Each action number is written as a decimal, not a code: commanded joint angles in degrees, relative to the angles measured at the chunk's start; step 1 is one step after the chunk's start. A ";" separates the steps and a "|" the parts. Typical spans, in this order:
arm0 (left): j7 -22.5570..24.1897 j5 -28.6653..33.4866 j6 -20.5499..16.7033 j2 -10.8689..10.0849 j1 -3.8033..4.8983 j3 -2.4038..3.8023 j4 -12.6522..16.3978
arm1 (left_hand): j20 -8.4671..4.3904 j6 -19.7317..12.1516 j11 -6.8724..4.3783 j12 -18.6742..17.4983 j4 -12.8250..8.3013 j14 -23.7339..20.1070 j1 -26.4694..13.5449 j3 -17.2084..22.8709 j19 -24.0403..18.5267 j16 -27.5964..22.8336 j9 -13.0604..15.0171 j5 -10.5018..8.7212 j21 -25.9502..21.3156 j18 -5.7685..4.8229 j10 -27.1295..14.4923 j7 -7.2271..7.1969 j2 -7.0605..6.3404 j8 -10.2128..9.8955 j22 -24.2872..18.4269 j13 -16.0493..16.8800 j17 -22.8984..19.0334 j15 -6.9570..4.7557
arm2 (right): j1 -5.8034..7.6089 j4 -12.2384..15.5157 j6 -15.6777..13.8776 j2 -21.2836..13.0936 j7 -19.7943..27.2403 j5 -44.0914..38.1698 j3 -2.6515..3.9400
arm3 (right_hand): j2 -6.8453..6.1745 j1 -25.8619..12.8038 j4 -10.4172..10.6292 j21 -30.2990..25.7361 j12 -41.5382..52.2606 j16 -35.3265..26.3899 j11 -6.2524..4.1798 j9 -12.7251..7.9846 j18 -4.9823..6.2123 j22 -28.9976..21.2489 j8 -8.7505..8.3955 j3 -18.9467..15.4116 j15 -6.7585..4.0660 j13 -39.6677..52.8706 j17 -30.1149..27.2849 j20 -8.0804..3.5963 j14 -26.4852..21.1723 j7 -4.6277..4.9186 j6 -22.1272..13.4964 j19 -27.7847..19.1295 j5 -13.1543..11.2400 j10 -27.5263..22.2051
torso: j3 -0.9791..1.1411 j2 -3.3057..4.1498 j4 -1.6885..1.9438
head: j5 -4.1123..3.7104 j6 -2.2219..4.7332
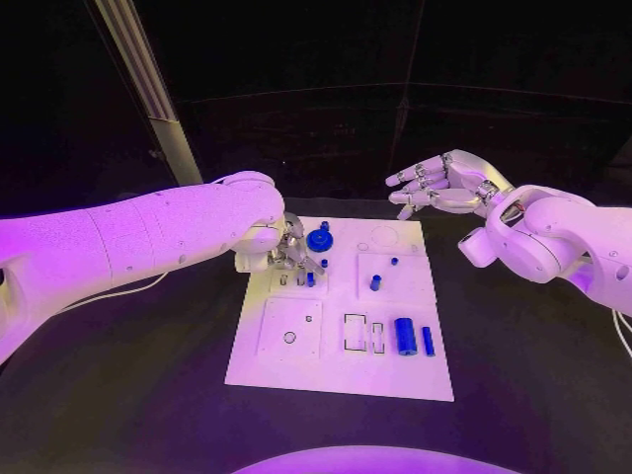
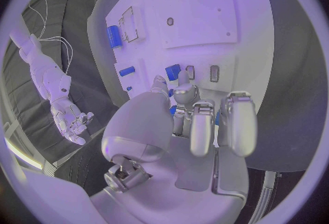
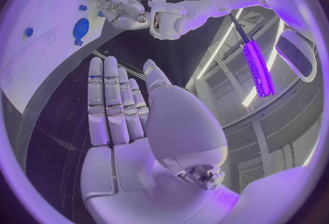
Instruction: Assemble the parts on the task board
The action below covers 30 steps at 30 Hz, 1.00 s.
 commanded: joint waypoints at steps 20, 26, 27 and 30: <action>-0.25 -0.41 1.88 0.82 0.03 0.00 -1.03 | -0.26 -0.48 -0.10 0.15 -0.14 6.16 0.73 0.61 0.74 0.18 0.22 0.22 0.26 -0.56 -0.21 0.10 0.06 0.43 0.13 0.10 15.08 -0.02 | 0.12 -0.32 -0.25 0.56 0.49 -0.42 0.04 | 0.65 -0.17 -0.16 -0.42 0.11 -0.58 0.31 0.00 0.74 -0.17 0.05 0.16 -0.05 -0.30 -0.18 0.07 0.34 0.40 -0.16 0.47 0.53 0.15 | 0.00 0.01 0.02 | -0.45 -0.31; -0.29 -0.41 2.22 1.01 0.01 -0.03 -1.18 | -0.26 -0.50 -0.11 0.17 -0.17 6.16 0.81 0.70 0.74 0.18 0.28 0.22 0.26 -0.56 -0.19 0.09 0.08 0.46 0.14 0.13 15.08 -0.02 | 0.12 -0.35 -0.34 0.60 0.46 -0.43 0.04 | 0.65 -0.17 -0.16 -0.42 0.11 -0.58 0.31 0.00 0.74 -0.17 0.05 0.16 -0.04 -0.30 -0.18 0.07 0.34 0.40 -0.16 0.47 0.53 0.15 | -0.01 -0.01 0.04 | -0.40 -0.30; -0.28 -0.41 2.24 1.03 0.00 -0.04 -1.20 | -0.26 -0.50 -0.11 0.17 -0.17 6.16 0.81 0.70 0.74 0.18 0.28 0.22 0.26 -0.56 -0.19 0.09 0.08 0.46 0.14 0.13 15.08 -0.02 | 0.12 -0.35 -0.34 0.60 0.45 -0.43 0.04 | 0.71 -0.17 -0.14 -0.47 0.11 -0.62 0.32 0.00 0.74 -0.20 0.05 0.19 -0.04 -0.35 -0.20 0.08 0.34 0.41 -0.17 0.48 0.57 0.14 | -0.01 -0.01 0.04 | -0.40 -0.30; -0.26 -0.41 2.27 1.10 -0.03 -0.08 -1.23 | -0.26 -0.50 -0.11 0.17 -0.17 6.16 0.81 0.70 0.74 0.18 0.28 0.22 0.26 -0.56 -0.19 0.09 0.08 0.46 0.14 0.13 15.08 -0.02 | 0.12 -0.42 -0.35 0.64 0.39 -0.43 0.04 | 0.74 -0.17 -0.14 -0.49 0.11 -0.64 0.33 0.00 0.74 -0.21 0.05 0.21 -0.03 -0.36 -0.21 0.08 0.34 0.41 -0.17 0.49 0.58 0.13 | -0.02 0.01 0.09 | -0.55 -0.35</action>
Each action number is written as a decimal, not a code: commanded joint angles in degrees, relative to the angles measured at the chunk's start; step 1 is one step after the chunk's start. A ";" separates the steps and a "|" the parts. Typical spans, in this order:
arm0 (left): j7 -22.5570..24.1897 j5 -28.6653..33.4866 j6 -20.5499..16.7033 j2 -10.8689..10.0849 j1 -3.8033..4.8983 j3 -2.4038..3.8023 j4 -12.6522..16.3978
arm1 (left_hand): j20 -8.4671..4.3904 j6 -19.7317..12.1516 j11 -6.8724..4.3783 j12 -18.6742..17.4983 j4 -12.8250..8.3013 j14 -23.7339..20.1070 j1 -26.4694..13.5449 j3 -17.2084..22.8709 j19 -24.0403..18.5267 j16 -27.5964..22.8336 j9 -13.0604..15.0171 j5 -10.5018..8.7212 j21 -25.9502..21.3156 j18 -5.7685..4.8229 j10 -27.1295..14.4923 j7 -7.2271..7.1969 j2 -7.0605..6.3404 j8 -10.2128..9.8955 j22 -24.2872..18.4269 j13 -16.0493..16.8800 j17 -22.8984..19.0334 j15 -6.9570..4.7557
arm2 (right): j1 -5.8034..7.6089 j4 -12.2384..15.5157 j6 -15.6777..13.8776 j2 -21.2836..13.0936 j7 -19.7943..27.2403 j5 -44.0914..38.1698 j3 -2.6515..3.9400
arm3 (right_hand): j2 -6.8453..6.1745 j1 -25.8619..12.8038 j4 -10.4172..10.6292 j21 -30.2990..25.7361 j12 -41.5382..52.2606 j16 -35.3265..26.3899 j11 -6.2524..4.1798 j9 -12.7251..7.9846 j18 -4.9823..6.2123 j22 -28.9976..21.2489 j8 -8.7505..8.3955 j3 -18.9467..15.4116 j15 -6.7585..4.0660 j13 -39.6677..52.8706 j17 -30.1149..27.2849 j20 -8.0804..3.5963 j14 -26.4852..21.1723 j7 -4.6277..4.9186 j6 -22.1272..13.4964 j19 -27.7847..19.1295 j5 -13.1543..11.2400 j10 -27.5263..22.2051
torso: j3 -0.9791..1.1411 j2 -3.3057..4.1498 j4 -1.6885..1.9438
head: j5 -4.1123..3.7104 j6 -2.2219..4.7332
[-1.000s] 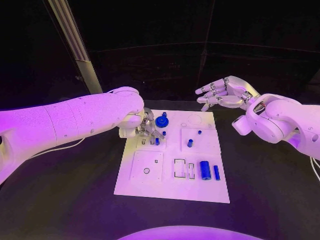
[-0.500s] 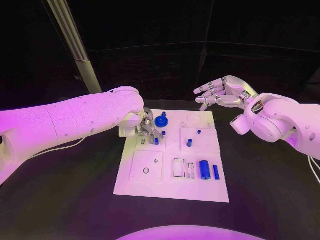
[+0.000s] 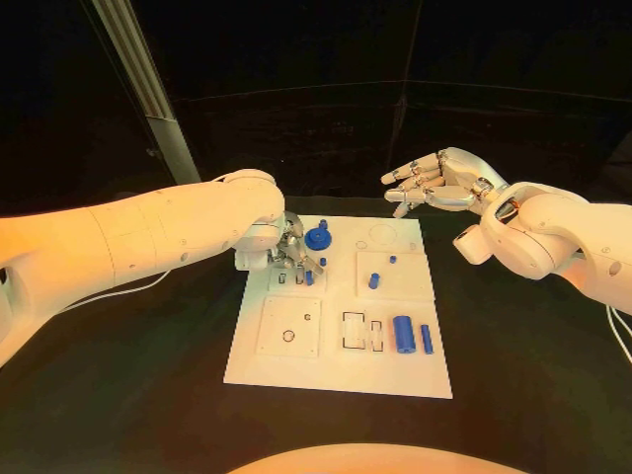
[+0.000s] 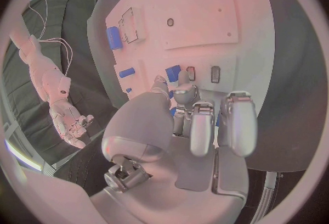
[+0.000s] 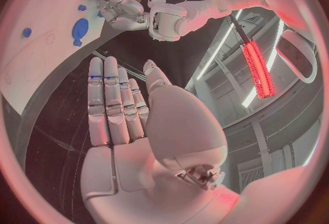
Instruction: Assemble the parts on the task board
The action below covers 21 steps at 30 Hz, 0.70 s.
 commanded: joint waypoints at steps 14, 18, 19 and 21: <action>-0.08 -0.37 1.23 0.24 -0.02 -0.51 0.07 | -0.26 -0.63 -0.12 0.19 -0.34 6.16 1.10 0.78 0.68 0.18 0.36 0.23 0.24 -0.54 -0.19 0.08 -0.19 0.40 0.06 0.11 15.09 -0.04 | 0.12 0.00 -0.27 0.16 0.32 -0.10 0.04 | 0.64 0.07 -0.12 -0.35 0.11 -0.25 0.34 0.00 0.73 -0.14 0.06 0.30 -0.02 -0.14 -0.14 0.08 0.37 0.43 -0.18 0.53 0.40 0.12 | 0.04 0.00 -0.03 | 0.04 -0.19; -0.01 -0.37 1.14 0.27 -0.02 -0.56 0.08 | -0.28 -0.76 -0.14 0.19 -0.65 6.16 1.66 1.42 0.67 0.18 0.62 0.24 0.23 -0.53 -0.18 0.07 0.03 0.49 0.09 0.13 15.09 -0.05 | 0.12 0.01 -0.27 0.16 0.31 -0.10 0.04 | 0.69 0.08 -0.12 -0.38 0.11 -0.28 0.35 0.00 0.73 -0.16 0.06 0.34 -0.02 -0.17 -0.16 0.08 0.38 0.43 -0.18 0.55 0.43 0.11 | 0.02 0.00 -0.02 | 0.06 -0.13; 0.03 -0.37 1.09 0.27 -0.02 -0.57 0.08 | -0.28 -0.84 -0.15 0.17 -0.91 6.16 2.10 1.84 0.66 0.18 0.74 0.24 0.21 -0.52 -0.20 0.05 0.15 0.52 0.07 0.12 15.09 -0.07 | 0.12 0.01 -0.26 0.16 0.30 -0.10 0.04 | 0.69 0.08 -0.12 -0.38 0.11 -0.28 0.35 0.00 0.73 -0.16 0.06 0.34 -0.02 -0.17 -0.16 0.08 0.38 0.43 -0.18 0.55 0.43 0.11 | 0.02 0.00 -0.02 | 0.06 -0.13; 0.16 -0.37 0.96 0.27 -0.02 -0.58 0.10 | -0.32 -1.00 -0.22 0.08 -1.59 6.16 3.21 2.89 0.63 0.18 0.97 0.25 0.19 -0.51 -0.27 -0.02 0.49 0.56 0.06 0.05 15.09 -0.12 | 0.12 0.01 -0.26 0.18 0.30 -0.10 0.04 | 0.69 0.08 -0.12 -0.38 0.11 -0.28 0.35 0.00 0.73 -0.16 0.06 0.34 -0.02 -0.17 -0.16 0.08 0.38 0.43 -0.18 0.55 0.43 0.11 | 0.03 0.00 -0.02 | 0.07 -0.16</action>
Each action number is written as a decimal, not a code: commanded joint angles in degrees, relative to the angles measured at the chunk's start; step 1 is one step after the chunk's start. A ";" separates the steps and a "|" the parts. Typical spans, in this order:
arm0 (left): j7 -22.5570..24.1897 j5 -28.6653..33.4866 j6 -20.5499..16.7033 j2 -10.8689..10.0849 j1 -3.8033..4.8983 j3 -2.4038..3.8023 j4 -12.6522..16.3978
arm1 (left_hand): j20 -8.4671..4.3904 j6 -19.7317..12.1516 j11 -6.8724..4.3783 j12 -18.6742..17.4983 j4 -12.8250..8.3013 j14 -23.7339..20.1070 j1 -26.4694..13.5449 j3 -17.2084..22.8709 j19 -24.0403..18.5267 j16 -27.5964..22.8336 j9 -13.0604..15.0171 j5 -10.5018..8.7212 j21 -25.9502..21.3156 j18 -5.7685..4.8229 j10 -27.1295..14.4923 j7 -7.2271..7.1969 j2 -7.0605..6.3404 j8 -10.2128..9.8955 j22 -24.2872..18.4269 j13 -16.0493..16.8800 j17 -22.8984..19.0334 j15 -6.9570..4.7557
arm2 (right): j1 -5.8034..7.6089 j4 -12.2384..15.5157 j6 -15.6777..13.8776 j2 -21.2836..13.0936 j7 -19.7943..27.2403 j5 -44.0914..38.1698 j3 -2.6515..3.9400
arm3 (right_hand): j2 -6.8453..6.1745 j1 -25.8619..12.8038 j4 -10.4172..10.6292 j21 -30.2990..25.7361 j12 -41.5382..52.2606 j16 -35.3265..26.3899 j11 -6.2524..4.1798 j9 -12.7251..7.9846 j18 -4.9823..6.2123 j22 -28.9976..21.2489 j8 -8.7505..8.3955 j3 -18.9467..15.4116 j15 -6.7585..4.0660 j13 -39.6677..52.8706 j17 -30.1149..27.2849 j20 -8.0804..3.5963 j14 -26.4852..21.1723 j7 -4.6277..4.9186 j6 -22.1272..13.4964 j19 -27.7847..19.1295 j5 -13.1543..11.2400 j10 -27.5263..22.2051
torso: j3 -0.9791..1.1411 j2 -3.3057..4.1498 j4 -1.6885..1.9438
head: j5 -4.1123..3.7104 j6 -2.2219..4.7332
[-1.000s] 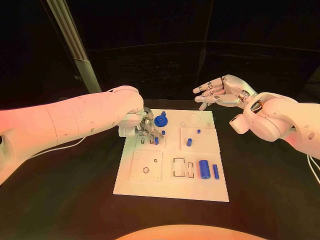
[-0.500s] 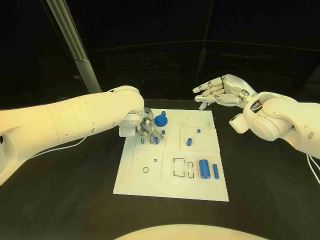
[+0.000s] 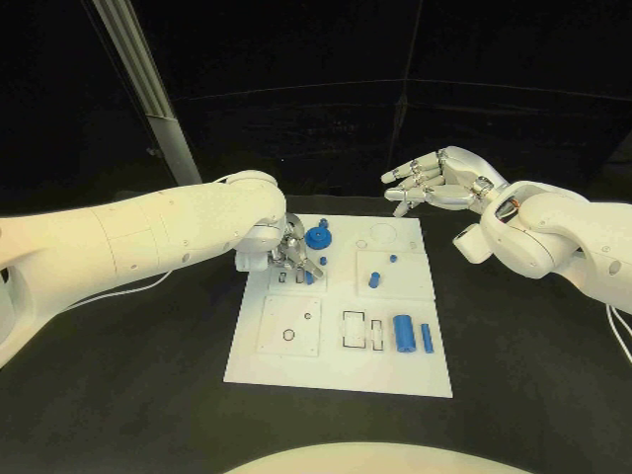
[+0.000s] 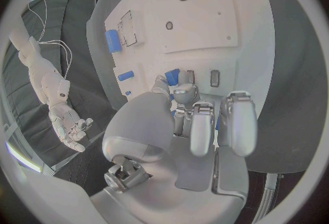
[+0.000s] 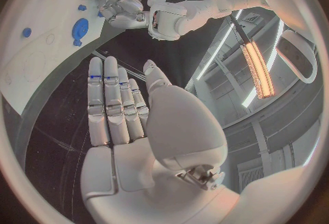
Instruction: Assemble the parts on the task board
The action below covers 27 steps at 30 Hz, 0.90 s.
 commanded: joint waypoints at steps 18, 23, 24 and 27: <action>5.96 1.90 -4.52 -1.14 0.05 -0.07 1.06 | -0.56 -2.40 -0.44 -2.53 -8.56 6.16 4.78 35.63 -0.30 0.18 2.64 4.27 -1.82 0.04 -0.21 0.22 -6.99 0.37 -2.50 -1.54 15.09 -1.06 | 0.11 -0.25 0.86 0.39 -0.25 -0.04 0.03 | 0.79 -0.02 -0.06 -0.64 0.08 -0.52 0.42 -0.02 0.71 -0.24 0.02 0.45 0.05 -0.29 -0.23 -0.09 0.34 0.29 -0.10 0.38 0.27 -0.03 | -0.01 -0.01 0.16 | 0.08 -0.12; 6.28 2.54 -6.94 -2.85 0.11 -0.06 3.23 | -0.58 -2.54 -0.62 -2.60 -10.06 6.16 -1.41 46.83 -0.23 0.18 4.65 4.79 -2.02 0.00 0.24 -0.17 -10.75 2.04 -2.49 -1.85 15.09 -0.56 | 0.11 -0.57 2.46 0.58 -0.87 -0.51 0.03 | 0.62 -0.37 0.06 -1.25 -0.07 -1.08 0.64 -0.04 0.65 -0.57 -0.04 0.39 0.30 -0.72 -0.53 0.09 -0.01 0.46 -0.35 0.20 0.42 -0.58 | -0.03 0.00 0.03 | 0.17 0.26; 6.33 2.33 -7.24 -3.17 0.13 -0.06 3.68 | -0.64 -2.58 -0.61 -2.60 -10.40 6.16 -2.06 47.84 -0.22 0.18 4.91 4.81 -2.05 0.03 0.29 -0.21 -11.08 2.25 -2.48 -1.89 15.09 -0.54 | 0.11 -0.62 2.54 0.64 -0.88 -0.66 0.03 | 0.61 -0.39 0.06 -1.35 -0.09 -1.17 0.67 -0.04 0.65 -0.62 -0.04 0.39 0.33 -0.79 -0.58 0.12 -0.07 0.48 -0.37 0.16 0.47 -0.67 | -0.02 0.01 0.02 | 0.18 0.30; 6.49 -0.04 -7.85 -4.01 0.13 -0.06 4.97 | -0.74 -2.66 -0.64 -2.12 -10.96 6.16 -2.96 48.98 -0.20 0.18 5.32 4.86 -2.08 0.07 0.69 -0.26 -11.44 2.60 -2.48 -1.43 15.09 -0.54 | 0.11 -0.71 2.30 0.77 -0.59 -0.91 0.02 | 0.71 -0.34 0.03 -1.54 -0.07 -1.31 0.70 -0.03 0.67 -0.74 0.00 0.52 0.36 -0.92 -0.67 0.17 -0.08 0.52 -0.36 0.16 0.82 -0.77 | 0.00 -0.02 0.02 | 0.23 0.29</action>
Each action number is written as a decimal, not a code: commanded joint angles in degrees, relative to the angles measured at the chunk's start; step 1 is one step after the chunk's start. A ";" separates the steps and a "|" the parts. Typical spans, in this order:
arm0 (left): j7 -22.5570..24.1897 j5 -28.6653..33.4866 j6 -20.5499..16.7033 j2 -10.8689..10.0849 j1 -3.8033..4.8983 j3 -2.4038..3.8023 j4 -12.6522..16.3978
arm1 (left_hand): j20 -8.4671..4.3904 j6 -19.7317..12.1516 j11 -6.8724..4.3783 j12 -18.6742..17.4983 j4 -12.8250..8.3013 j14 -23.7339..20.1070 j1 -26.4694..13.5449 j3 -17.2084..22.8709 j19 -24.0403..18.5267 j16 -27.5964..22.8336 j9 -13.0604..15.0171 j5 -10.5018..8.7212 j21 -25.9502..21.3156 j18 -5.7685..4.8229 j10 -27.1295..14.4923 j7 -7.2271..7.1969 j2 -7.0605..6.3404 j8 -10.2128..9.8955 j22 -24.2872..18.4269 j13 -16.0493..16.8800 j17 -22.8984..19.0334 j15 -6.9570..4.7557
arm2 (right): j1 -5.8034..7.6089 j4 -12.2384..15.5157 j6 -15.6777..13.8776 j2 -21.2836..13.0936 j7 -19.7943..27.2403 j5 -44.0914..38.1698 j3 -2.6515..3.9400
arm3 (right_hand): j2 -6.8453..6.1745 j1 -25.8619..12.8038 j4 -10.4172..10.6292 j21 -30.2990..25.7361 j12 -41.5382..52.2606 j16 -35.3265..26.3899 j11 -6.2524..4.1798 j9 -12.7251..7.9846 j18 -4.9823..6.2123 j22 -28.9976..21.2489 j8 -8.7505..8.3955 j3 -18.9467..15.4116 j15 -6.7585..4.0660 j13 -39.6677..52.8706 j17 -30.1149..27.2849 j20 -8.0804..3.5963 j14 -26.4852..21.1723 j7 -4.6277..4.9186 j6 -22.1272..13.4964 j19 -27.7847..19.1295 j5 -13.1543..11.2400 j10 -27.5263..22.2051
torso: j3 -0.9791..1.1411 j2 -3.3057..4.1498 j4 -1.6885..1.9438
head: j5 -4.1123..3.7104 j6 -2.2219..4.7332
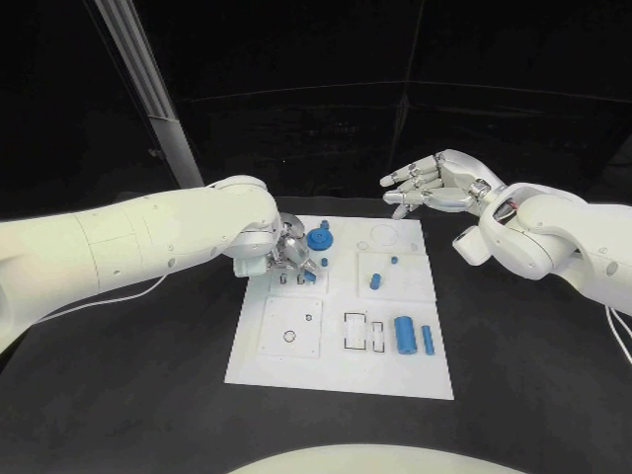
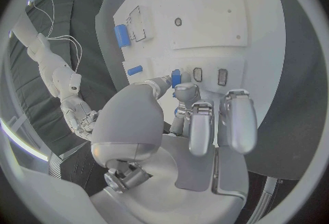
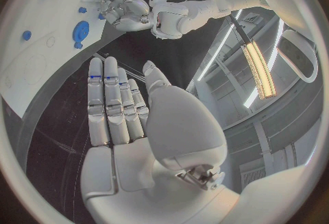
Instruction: Assemble the parts on the task board
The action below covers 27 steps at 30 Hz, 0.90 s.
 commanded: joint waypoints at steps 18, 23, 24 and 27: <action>0.73 -11.25 -8.74 -3.89 -1.31 -0.07 4.89 | -0.11 -0.27 -0.29 2.15 -10.04 5.85 -1.94 11.17 0.39 0.18 0.97 0.29 0.14 -0.06 1.87 -0.26 -0.50 1.09 0.79 2.13 15.09 0.02 | 0.11 -0.47 0.41 0.37 1.10 -0.91 0.03 | 0.17 -0.26 0.13 -0.88 0.12 -0.69 0.18 0.00 0.72 -0.40 0.10 0.69 0.34 -0.50 -0.36 0.20 0.13 0.31 -0.15 0.46 2.39 -0.31 | -0.01 -0.01 0.07 | 0.96 -0.37; 0.31 -12.28 -9.01 -3.97 -1.95 -0.07 4.56 | -0.14 -0.26 -0.31 2.42 -10.15 5.85 -2.10 11.27 0.45 0.18 1.04 0.25 0.22 -0.09 2.07 -0.28 -0.64 1.16 0.93 2.39 15.09 0.00 | 0.11 -0.55 0.39 0.42 1.16 -0.92 0.03 | 0.17 -0.26 0.13 -0.88 0.12 -0.69 0.18 0.00 0.72 -0.40 0.10 0.69 0.34 -0.50 -0.36 0.20 0.13 0.31 -0.15 0.46 2.39 -0.31 | -0.01 0.02 0.01 | 1.11 -0.41; 0.28 -12.41 -8.97 -3.96 -2.09 -0.07 4.50 | -0.14 -0.25 -0.31 2.40 -10.15 5.85 -2.13 11.27 0.45 0.18 1.05 0.24 0.22 -0.08 2.05 -0.28 -0.66 1.16 0.92 2.35 15.09 0.00 | 0.11 -0.56 0.39 0.43 1.17 -0.92 0.02 | 0.17 -0.26 0.13 -0.88 0.12 -0.69 0.18 0.00 0.72 -0.40 0.10 0.69 0.34 -0.50 -0.36 0.20 0.13 0.31 -0.15 0.46 2.39 -0.31 | 0.01 0.03 -0.02 | 1.18 -0.44; 0.22 -12.55 -8.98 -3.92 -2.33 -0.08 4.39 | -0.14 -0.24 -0.31 2.34 -10.12 5.85 -2.27 11.30 0.41 0.18 1.07 0.22 0.15 -0.06 2.01 -0.28 -0.67 1.19 0.81 2.23 15.09 -0.01 | 0.11 -0.59 0.39 0.47 1.20 -0.92 0.02 | 0.17 -0.26 0.13 -0.88 0.12 -0.69 0.18 0.00 0.72 -0.40 0.10 0.69 0.34 -0.50 -0.36 0.20 0.13 0.31 -0.15 0.46 2.39 -0.31 | 0.01 0.04 -0.05 | 1.21 -0.50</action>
